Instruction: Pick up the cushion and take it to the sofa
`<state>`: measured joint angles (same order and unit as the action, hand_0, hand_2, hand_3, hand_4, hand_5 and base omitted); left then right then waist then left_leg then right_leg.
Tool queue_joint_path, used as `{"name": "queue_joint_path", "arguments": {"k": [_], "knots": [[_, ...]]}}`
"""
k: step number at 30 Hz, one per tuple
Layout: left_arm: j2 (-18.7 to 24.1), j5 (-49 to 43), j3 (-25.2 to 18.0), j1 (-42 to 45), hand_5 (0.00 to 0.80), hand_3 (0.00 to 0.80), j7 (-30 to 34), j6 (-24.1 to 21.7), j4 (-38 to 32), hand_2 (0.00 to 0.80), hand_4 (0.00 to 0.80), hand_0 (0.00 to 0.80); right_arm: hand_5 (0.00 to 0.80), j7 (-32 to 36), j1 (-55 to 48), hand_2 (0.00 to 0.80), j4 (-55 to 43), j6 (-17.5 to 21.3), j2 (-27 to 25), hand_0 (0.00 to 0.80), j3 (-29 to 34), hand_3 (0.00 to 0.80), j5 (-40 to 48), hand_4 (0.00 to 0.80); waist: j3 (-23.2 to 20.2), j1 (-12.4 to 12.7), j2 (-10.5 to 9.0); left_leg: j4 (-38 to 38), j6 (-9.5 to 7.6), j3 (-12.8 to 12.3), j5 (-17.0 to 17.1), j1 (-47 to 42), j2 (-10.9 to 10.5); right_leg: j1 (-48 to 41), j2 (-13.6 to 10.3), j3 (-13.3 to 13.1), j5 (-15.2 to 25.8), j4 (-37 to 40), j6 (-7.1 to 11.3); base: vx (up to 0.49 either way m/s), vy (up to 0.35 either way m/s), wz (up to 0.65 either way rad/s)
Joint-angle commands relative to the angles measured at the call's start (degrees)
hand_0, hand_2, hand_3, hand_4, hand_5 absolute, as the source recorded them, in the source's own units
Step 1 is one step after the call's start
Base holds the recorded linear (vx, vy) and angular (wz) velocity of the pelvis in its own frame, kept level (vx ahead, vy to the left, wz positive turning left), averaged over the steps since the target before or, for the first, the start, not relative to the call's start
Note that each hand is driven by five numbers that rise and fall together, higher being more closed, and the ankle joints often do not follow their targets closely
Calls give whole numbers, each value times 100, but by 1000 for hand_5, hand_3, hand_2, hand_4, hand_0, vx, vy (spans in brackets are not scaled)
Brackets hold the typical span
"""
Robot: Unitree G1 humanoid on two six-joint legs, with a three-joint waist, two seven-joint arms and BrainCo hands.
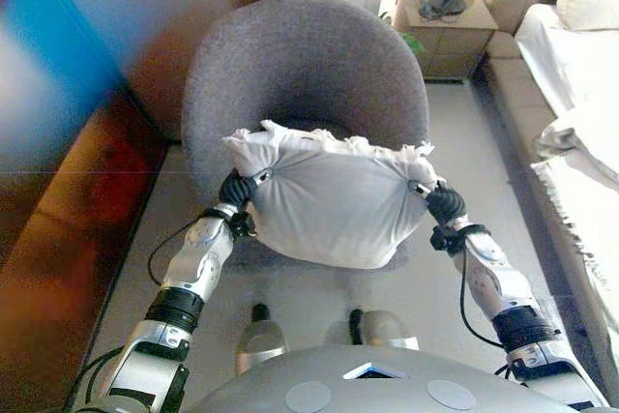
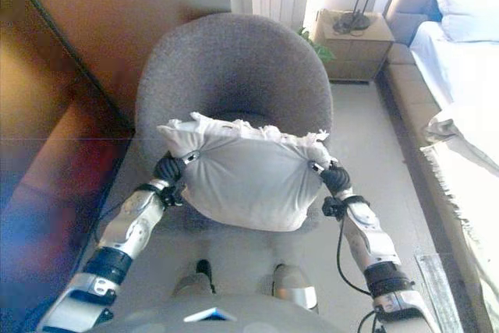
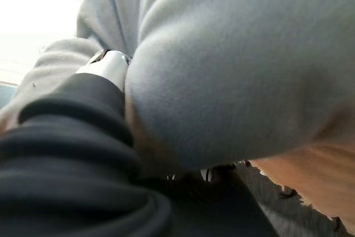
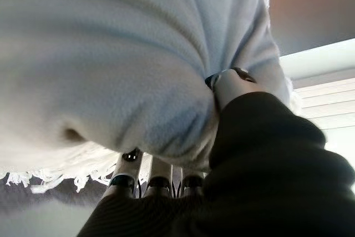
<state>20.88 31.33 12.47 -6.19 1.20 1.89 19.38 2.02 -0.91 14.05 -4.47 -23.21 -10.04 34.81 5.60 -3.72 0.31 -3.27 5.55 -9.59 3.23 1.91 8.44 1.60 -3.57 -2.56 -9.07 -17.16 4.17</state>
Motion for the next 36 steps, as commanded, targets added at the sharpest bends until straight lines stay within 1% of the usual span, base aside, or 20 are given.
{"name": "queue_joint_path", "arguments": {"k": [1,3,4,5,7,9,11,14,15,18,20,21,22,23,25,28,31,33,34,36], "knots": [[-187,489,-159,-424,800,800,287,-573,-436,800,800,800,800,62,378,800,-647,364,41,800,216,800,-24,800,-154,-58,13,287,89,-59,471,592,283,-973,40,280,-24,910,43,151,190,1],[-165,421,-142,-418,800,800,329,-548,-448,800,800,800,800,9,370,800,-667,393,76,800,240,800,10,800,-167,-43,33,336,57,-75,422,532,244,-905,-31,391,-87,727,107,155,219,12],[-127,402,-122,-424,800,800,354,-543,-422,800,800,800,800,-27,368,800,-648,410,89,800,261,800,144,800,-159,-27,28,302,1,-33,340,509,181,-856,-69,393,-101,611,146,160,205,6],[-89,402,-105,-430,800,800,348,-550,-391,800,800,800,800,-51,375,800,-617,404,127,800,272,800,245,800,-165,4,3,286,-47,33,290,503,108,-822,-134,397,-18,518,206,165,200,5],[-42,360,-116,-441,800,800,379,-592,-373,800,800,800,800,-55,345,800,-624,420,196,800,298,800,304,800,-200,40,-58,115,-154,1,146,524,-48,-733,-297,454,201,325,360,158,199,5],[8,302,-96,-496,800,800,347,-562,-425,800,800,800,800,-139,371,800,-571,565,263,800,260,800,222,800,-235,101,-93,-17,-280,-14,9,570,-202,-630,-441,523,353,108,465,143,201,-8],[43,221,-54,-587,800,800,398,-541,-391,800,800,800,800,-364,448,800,-481,735,364,800,218,800,265,800,-246,196,-106,-204,-400,-60,-155,643,-363,-479,-669,682,586,-392,480,111,226,-18],[75,132,56,-681,800,800,439,-539,-331,800,800,800,800,-633,483,800,-407,914,502,800,148,800,298,800,-224,233,-33,-324,-552,-131,-358,528,-469,-120,-816,702,888,-1390,426,133,258,-23],[88,175,63,-674,800,800,433,-494,-327,800,800,800,800,-714,440,800,-400,928,552,800,112,800,294,800,-229,238,-13,-307,-569,-172,-397,411,-519,-2,-879,786,999,-1585,398,142,203,-28],[86,289,-14,-629,800,800,393,-368,-364,800,800,800,800,-624,351,800,-318,895,610,800,120,800,134,800,-270,239,-7,-222,-574,-323,-455,173,-586,133,-1075,1064,1081,-1313,347,145,127,-25],[86,308,-70,-600,800,800,361,-310,-373,800,800,800,800,-546,308,800,-287,828,574,800,164,800,90,800,-266,201,-70,-228,-513,-423,-510,26,-589,186,-1209,1193,1222,-649,373,135,-35,-15],[79,284,-55,-611,800,800,323,-305,-367,800,800,800,800,-501,314,800,-249,836,554,800,184,800,127,800,-238,177,-113,-286,-473,-408,-559,-10,-573,205,-1256,1191,1308,-302,396,108,-139,-20],[68,263,-41,-627,800,800,273,-303,-359,800,800,800,800,-458,330,800,-229,835,527,800,205,800,167,800,-201,140,-159,-347,-426,-390,-606,-35,-538,245,-1281,1134,1370,26,429,112,-171,-21],[38,234,-13,-645,800,800,208,-314,-344,800,800,800,800,-435,355,800,-217,815,503,800,225,800,193,800,-169,94,-223,-424,-378,-357,-668,-49,-506,291,-1300,1013,1471,397,480,109,-176,-13],[-3,254,62,-705,800,800,100,-333,-302,800,800,800,800,-404,420,800,-186,783,446,800,246,800,226,800,-119,22,-313,-565,-320,-270,-801,-32,-437,354,-1295,742,1617,823,581,103,-154,6],[-43,224,96,-792,800,800,4,-322,-281,800,800,800,800,-400,557,800,-105,709,378,800,250,800,262,800,-47,-67,-444,-781,-268,-185,-1033,-35,-326,531,-1325,366,1900,1135,738,136,-160,22],[-45,-5,60,-814,800,800,-22,-311,-365,800,800,800,800,-320,659,800,-10,733,387,800,300,800,291,800,57,-91,-529,-1198,-230,-77,-1251,98,-143,634,-1323,112,1891,1144,839,97,-186,8],[11,-24,62,-806,800,800,-8,-341,-381,800,800,800,800,-326,671,800,15,773,394,800,293,800,314,800,84,-66,-565,-1395,-190,-22,-1326,188,-45,571,-1322,109,1923,1269,852,116,-200,22],[40,87,7,-709,800,800,-23,-292,-421,800,800,800,800,-391,681,800,5,712,409,800,284,800,307,800,91,-18,-586,-1385,-174,14,-1325,101,36,488,-1299,126,1877,1248,872,205,-174,26],[84,86,-113,-553,800,800,27,-197,-482,800,800,800,800,-433,732,800,-11,623,412,800,255,800,327,800,61,61,-584,-1145,-132,19,-1213,-95,113,322,-1246,229,1744,1272,891,221,-126,22]]}}
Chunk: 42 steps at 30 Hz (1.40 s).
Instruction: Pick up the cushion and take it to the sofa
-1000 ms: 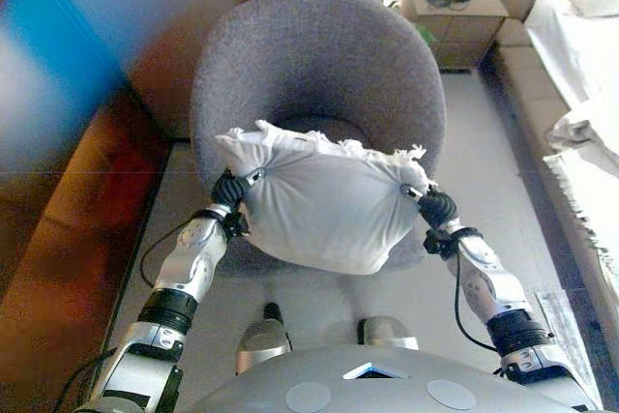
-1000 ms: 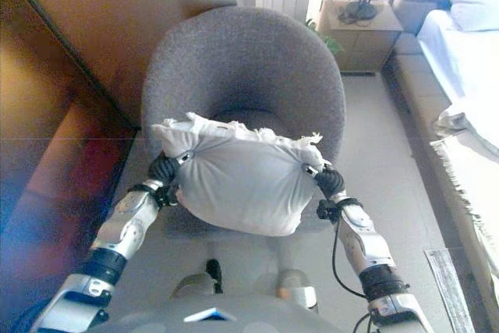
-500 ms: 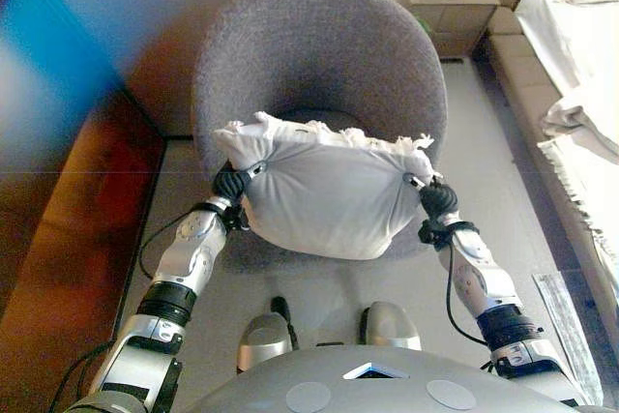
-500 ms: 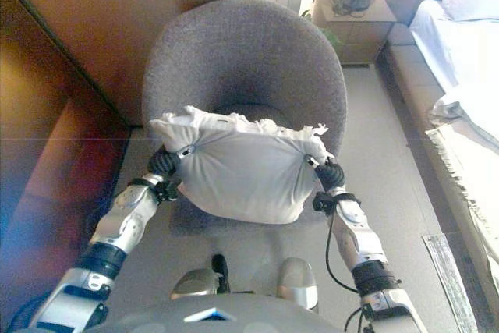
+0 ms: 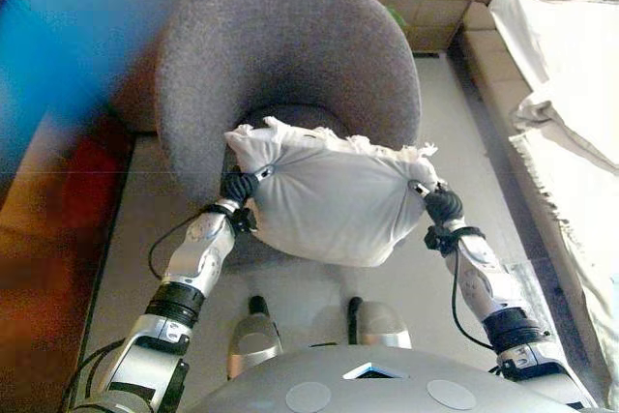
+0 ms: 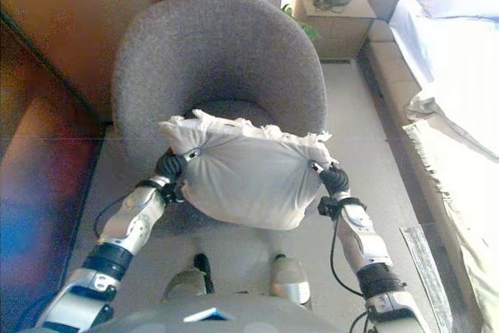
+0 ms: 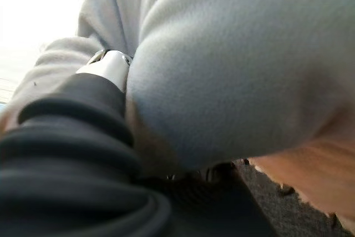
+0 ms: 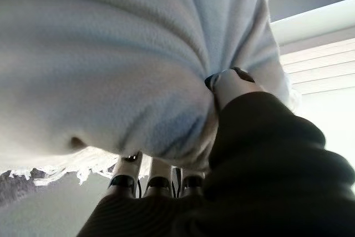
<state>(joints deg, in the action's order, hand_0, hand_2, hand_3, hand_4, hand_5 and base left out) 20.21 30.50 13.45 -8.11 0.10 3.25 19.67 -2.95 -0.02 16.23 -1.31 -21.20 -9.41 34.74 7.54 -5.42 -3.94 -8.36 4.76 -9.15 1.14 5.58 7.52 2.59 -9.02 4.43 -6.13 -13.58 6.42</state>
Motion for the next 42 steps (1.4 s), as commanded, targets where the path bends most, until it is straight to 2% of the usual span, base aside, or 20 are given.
{"name": "queue_joint_path", "arguments": {"k": [1,7,9,14,20,24,28,32,36,42], "knots": [[161,158,-221,-320,800,800,116,-324,-543,800,800,800,800,59,673,800,-216,313,227,800,157,800,292,800,-144,262,-146,-550,-35,-12,-947,-475,220,155,-659,-451,1378,951,657,148,-64,19],[198,277,-108,-713,800,800,-93,-280,-573,800,800,800,800,-122,1439,800,79,393,103,800,36,800,81,800,10,445,-103,-403,116,184,-674,-56,344,341,-574,-180,1216,882,634,-24,-67,12],[194,255,-40,-840,800,800,-149,-260,-533,800,800,800,800,-170,1676,800,174,357,47,800,24,800,141,800,62,479,-113,-405,153,185,-628,25,389,369,-569,-101,1193,874,642,-48,-86,30],[176,343,270,-1535,800,800,-524,-330,-160,800,800,800,800,-401,2519,800,570,418,-195,800,-65,800,322,800,320,570,-227,-368,348,77,-342,461,611,415,-592,319,1148,917,675,-80,-125,51],[133,267,411,-2175,800,800,-961,-465,-46,800,800,800,800,-695,3547,800,1023,599,-432,800,-254,800,318,800,655,680,-353,-324,438,425,-112,1141,643,792,-520,403,1157,952,670,-154,-92,30],[156,168,643,-2740,800,800,-1086,-357,232,800,800,800,800,-1035,4333,800,1750,706,-590,800,-227,800,787,800,926,764,-435,-969,538,752,-147,1938,734,1274,-498,404,1059,545,596,-115,-121,23],[138,259,735,-3059,800,800,-1149,-462,254,800,800,800,800,-1191,4764,800,1978,780,-746,800,-256,800,855,800,1113,781,-362,-1498,536,912,-270,2397,661,1645,-533,359,876,86,516,-82,24,7],[75,398,810,-3334,800,800,-1235,-476,323,800,800,800,800,-1270,5014,800,2187,742,-794,800,-277,800,1002,800,1245,788,-265,-2334,519,1105,-651,2797,679,2134,-586,171,462,-894,384,6,48,13],[-46,480,830,-3380,800,800,-1257,-403,243,800,800,800,800,-1314,5104,800,2371,695,-892,800,-274,800,951,800,1272,821,-213,-2627,532,1167,-844,2948,653,2329,-680,175,280,-1277,358,59,18,13],[-287,686,975,-3563,800,800,-1246,-247,134,800,800,800,800,-1228,5557,800,2613,556,-1203,800,-249,800,699,800,1299,831,-200,-2577,554,1174,-839,2962,592,2394,-731,234,271,-1333,395,44,3,8]]}}
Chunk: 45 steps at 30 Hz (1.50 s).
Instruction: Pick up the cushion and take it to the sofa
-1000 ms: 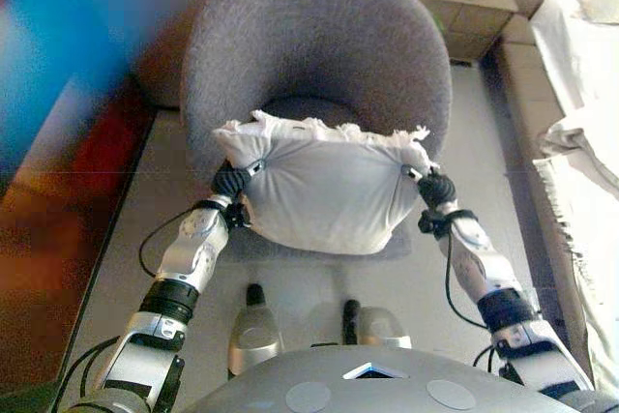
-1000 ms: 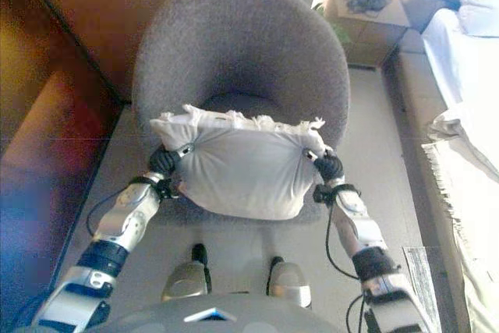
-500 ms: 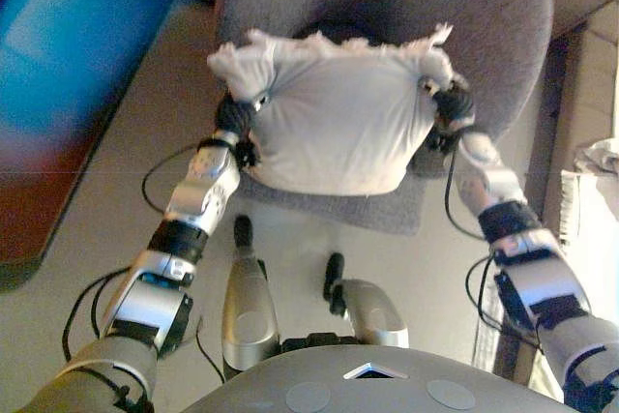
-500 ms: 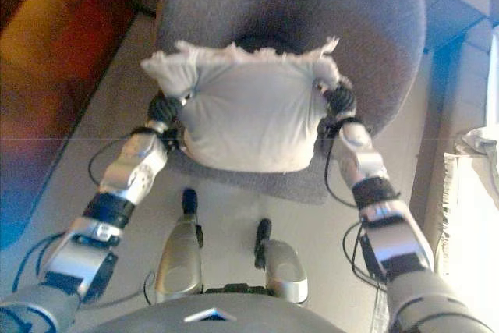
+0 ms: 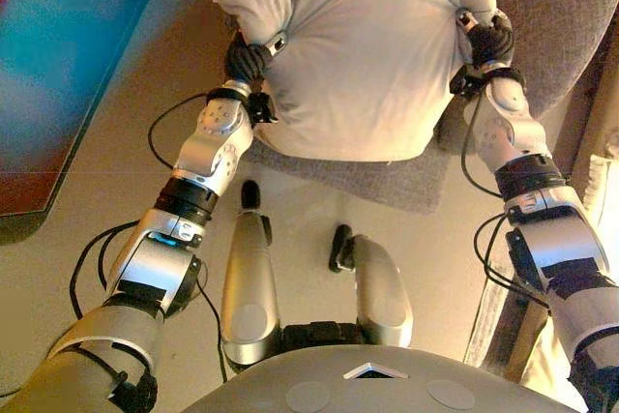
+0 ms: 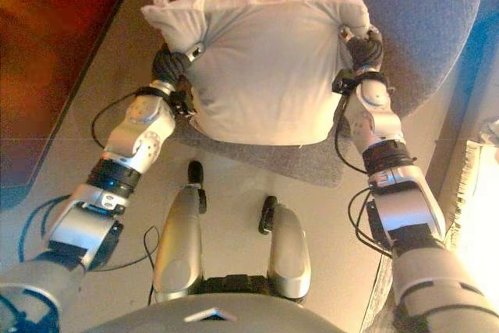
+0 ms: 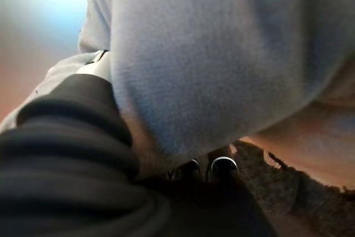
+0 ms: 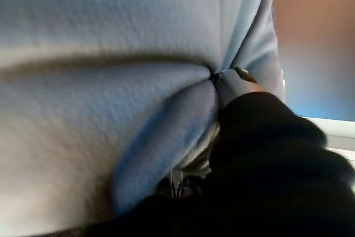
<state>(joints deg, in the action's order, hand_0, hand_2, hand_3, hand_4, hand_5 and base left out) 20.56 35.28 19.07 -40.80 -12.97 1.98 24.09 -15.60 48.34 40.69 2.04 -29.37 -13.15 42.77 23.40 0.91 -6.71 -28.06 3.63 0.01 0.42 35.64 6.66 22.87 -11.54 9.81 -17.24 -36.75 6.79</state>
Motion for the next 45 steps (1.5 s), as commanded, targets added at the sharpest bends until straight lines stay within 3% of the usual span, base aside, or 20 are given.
{"name": "queue_joint_path", "arguments": {"k": [1,12,20,29,30,31,40,45], "knots": [[-351,250,429,-355,800,800,50,-120,-312,800,800,800,800,59,866,800,202,168,-469,800,97,800,-116,800,-289,196,71,-579,670,249,-759,-57,675,362,-487,-284,1385,998,365,37,4,8],[-579,701,761,-588,800,800,-29,-7,-864,800,800,800,800,-47,1688,800,469,100,-916,800,-206,800,-60,800,-387,217,-16,-245,684,197,-655,-370,669,-13,-452,-87,1410,1312,404,83,2,7],[-757,798,791,-716,800,800,-718,-538,-676,800,800,800,800,182,2121,800,684,-94,-927,800,-443,800,-161,800,-328,270,-92,-253,704,294,-615,-237,643,9,-416,-18,1390,1332,378,47,-18,5],[-1000,880,817,-812,800,800,-870,-901,-353,800,800,800,800,-27,2606,800,1271,53,-584,800,-701,800,-615,800,-73,356,70,-281,662,293,-573,35,542,478,-549,-15,1361,1003,363,-26,56,4],[-1012,910,835,-824,800,800,-853,-853,-337,800,800,800,703,-73,2645,703,1304,30,-557,703,-710,703,-687,703,-55,358,87,-268,654,284,-560,51,533,517,-560,-20,1365,982,366,-26,52,2],[-1029,940,862,-834,0,0,-813,-773,-312,0,0,0,0,-118,2687,0,1374,-16,-538,0,-732,0,-754,0,-43,361,103,-258,651,274,-551,64,526,548,-570,-24,1369,966,370,-24,55,2],[-913,1153,909,-1000,0,0,-969,-962,9,0,0,0,0,-64,2858,0,2071,-123,-553,0,-825,0,-560,0,-27,340,248,-261,606,161,-548,36,470,689,-606,-108,1335,780,375,2,35,2],[-661,995,762,-1023,0,0,-974,-1133,17,0,0,0,0,-54,2726,0,2128,42,-656,0,-700,0,-368,0,-56,329,296,-197,609,123,-562,-79,459,680,-604,-114,1303,746,371,0,0,0]]}}
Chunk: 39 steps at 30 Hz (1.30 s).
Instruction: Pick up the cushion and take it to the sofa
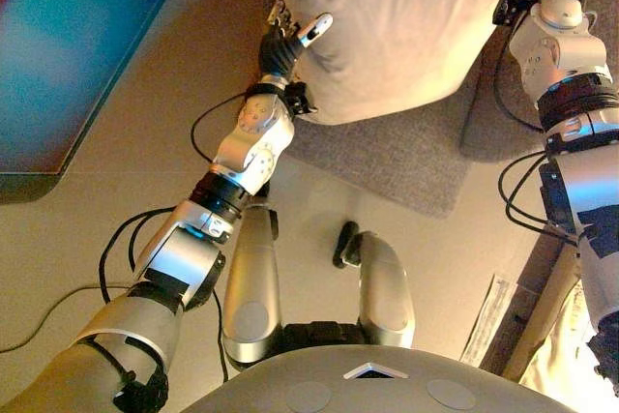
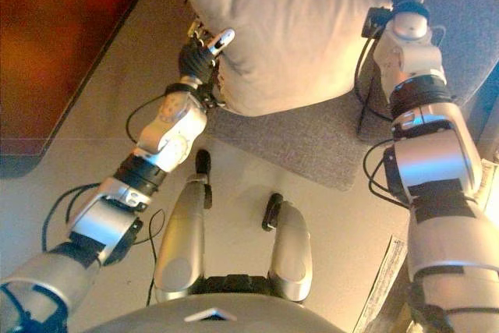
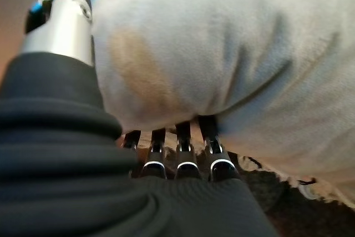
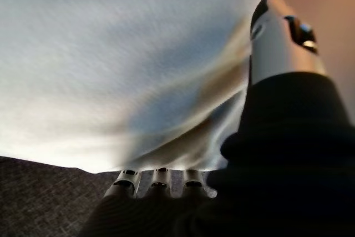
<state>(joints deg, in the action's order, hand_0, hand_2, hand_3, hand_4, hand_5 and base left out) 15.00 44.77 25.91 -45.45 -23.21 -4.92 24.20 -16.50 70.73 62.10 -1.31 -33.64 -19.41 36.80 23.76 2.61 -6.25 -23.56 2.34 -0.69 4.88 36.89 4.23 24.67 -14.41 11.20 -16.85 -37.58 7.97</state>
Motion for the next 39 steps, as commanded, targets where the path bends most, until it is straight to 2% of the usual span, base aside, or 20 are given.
{"name": "queue_joint_path", "arguments": {"k": [1,8,10,15,22,27,32,34,36,39], "knots": [[-74,20,48,-543,0,0,81,-508,39,0,0,0,0,44,465,0,-25,385,-261,0,-44,0,261,0,-101,153,255,-624,738,178,-1006,-239,702,485,-317,-248,1261,839,254,0,0,0],[293,79,-270,-196,0,0,164,-726,-44,0,0,0,0,-7,236,0,-117,567,-679,0,189,0,496,0,-232,162,279,-441,728,97,-992,-518,679,258,-329,-129,1237,987,237,7,2,1],[441,47,-311,12,0,0,225,-759,-95,0,0,0,0,-217,172,0,-129,599,-884,0,235,0,534,0,-318,184,268,-323,706,81,-968,-663,653,113,-311,-65,1254,1115,233,43,-13,1],[795,-76,-396,538,0,0,472,-789,-295,0,0,0,0,-343,109,0,-227,460,-1384,0,245,0,519,0,-547,242,205,-3,653,29,-881,-1043,617,-327,-252,114,1332,1516,220,62,-28,8],[1345,-89,-553,1140,0,0,706,-579,-815,0,0,0,0,-612,-175,0,-409,401,-1942,0,354,0,789,0,-927,334,158,678,603,-103,-699,-1773,579,-1154,-133,310,1471,2239,246,96,-46,4],[1410,115,-855,1690,0,0,850,-405,-1137,0,0,0,0,-592,-752,0,-763,292,-2135,0,619,0,649,0,-1241,332,154,1011,565,-186,-612,-2227,540,-1654,-77,358,1585,2666,285,128,-3,13],[1235,284,-1277,2599,0,0,1295,-144,-1577,0,0,0,0,-172,-2498,0,-2285,54,-1809,0,1386,0,498,0,-1581,239,183,1355,528,-386,-607,-2809,537,-2194,-18,337,1738,3179,352,150,29,1],[1172,255,-1355,2814,0,0,1424,-78,-1651,0,0,0,0,65,-2995,0,-2622,113,-1624,0,1592,0,369,0,-1640,217,180,1426,518,-448,-603,-2924,539,-2277,-3,319,1795,3292,356,81,33,-12],[1062,189,-1492,3285,0,0,1649,6,-1872,0,0,0,0,304,-4017,0,-3647,227,-1052,0,1739,0,143,0,-1721,123,220,1558,468,-593,-609,-3136,520,-2398,10,264,1914,3493,372,59,59,-15],[955,168,-1618,3787,0,0,2050,78,-1983,0,0,0,0,945,-5001,0,-4375,471,-421,0,1851,0,123,0,-1774,31,254,1672,418,-779,-622,-3358,508,-2502,21,194,2002,3634,377,8,61,-27]]}}
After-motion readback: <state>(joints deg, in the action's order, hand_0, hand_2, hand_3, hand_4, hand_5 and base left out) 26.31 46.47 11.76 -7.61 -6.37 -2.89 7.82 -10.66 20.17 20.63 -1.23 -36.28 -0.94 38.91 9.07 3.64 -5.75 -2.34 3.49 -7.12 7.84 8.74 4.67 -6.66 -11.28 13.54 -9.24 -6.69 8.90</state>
